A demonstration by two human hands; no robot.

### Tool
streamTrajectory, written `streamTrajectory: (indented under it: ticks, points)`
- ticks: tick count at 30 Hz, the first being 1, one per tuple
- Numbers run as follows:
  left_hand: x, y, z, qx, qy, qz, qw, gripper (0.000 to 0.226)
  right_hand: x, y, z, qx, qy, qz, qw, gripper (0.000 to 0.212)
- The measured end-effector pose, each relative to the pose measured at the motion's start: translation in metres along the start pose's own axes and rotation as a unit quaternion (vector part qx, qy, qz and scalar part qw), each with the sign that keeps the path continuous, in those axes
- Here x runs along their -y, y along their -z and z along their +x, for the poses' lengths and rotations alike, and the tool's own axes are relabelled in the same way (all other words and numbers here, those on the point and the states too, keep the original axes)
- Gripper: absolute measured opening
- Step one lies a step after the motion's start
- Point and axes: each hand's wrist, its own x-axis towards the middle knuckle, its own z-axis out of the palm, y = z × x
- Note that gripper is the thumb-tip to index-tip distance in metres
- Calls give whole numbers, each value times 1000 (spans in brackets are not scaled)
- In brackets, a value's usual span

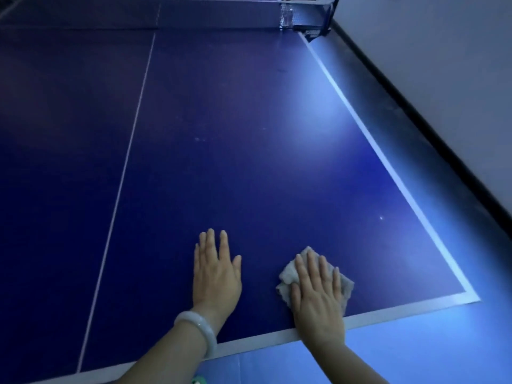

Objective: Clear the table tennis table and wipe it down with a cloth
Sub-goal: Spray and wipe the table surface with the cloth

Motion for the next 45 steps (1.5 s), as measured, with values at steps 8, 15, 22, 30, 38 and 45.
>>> streamTrajectory:
  ticks: [8,15,22,30,38,45]
  points:
    - [-116,-47,18,30,103,35,994,73,-108,12,19,-12,100,-9,995,53]
    - [-122,-59,18,10,111,78,991,74,-196,21,56,4,-263,-12,965,56]
    - [-124,-57,18,10,117,79,990,75,-140,19,54,43,210,3,977,53]
    - [-123,-58,18,1,110,87,990,72,-278,50,74,68,94,-47,992,54]
    - [-124,-59,19,-5,119,94,988,73,-233,38,198,37,-121,42,991,52]
    - [-124,-61,20,-20,120,89,989,72,-169,26,132,27,48,38,998,59]
